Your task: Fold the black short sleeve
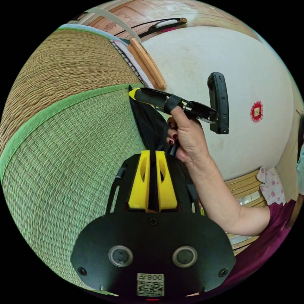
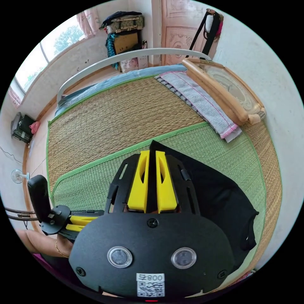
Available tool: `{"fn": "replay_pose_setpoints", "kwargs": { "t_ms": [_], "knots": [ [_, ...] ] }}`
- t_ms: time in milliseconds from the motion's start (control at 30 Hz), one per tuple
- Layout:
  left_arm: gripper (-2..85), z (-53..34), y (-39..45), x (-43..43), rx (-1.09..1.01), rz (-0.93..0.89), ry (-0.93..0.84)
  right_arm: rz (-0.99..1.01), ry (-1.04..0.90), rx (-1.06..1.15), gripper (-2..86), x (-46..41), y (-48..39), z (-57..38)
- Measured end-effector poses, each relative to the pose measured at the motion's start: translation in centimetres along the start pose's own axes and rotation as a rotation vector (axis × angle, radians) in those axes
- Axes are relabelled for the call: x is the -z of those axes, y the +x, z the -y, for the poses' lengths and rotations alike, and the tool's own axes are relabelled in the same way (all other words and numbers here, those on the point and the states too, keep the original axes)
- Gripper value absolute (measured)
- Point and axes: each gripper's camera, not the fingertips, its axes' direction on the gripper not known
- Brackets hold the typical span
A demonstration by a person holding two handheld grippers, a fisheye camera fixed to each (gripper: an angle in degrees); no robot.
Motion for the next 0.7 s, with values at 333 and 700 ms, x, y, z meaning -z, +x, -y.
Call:
{"fn": "replay_pose_setpoints", "kwargs": {
  "t_ms": [333,700],
  "knots": [
    [2.8,0.6,1.6,0.1,-0.075,0.026,0.002,0.262,0.163,-0.166,1.0,4.5,10.4,-3.5],
    [2.9,1.5,12.7,-5.9,-0.570,0.169,-0.233,0.444,0.384,-0.504,1.0,8.9,25.0,-22.1]
  ]
}}
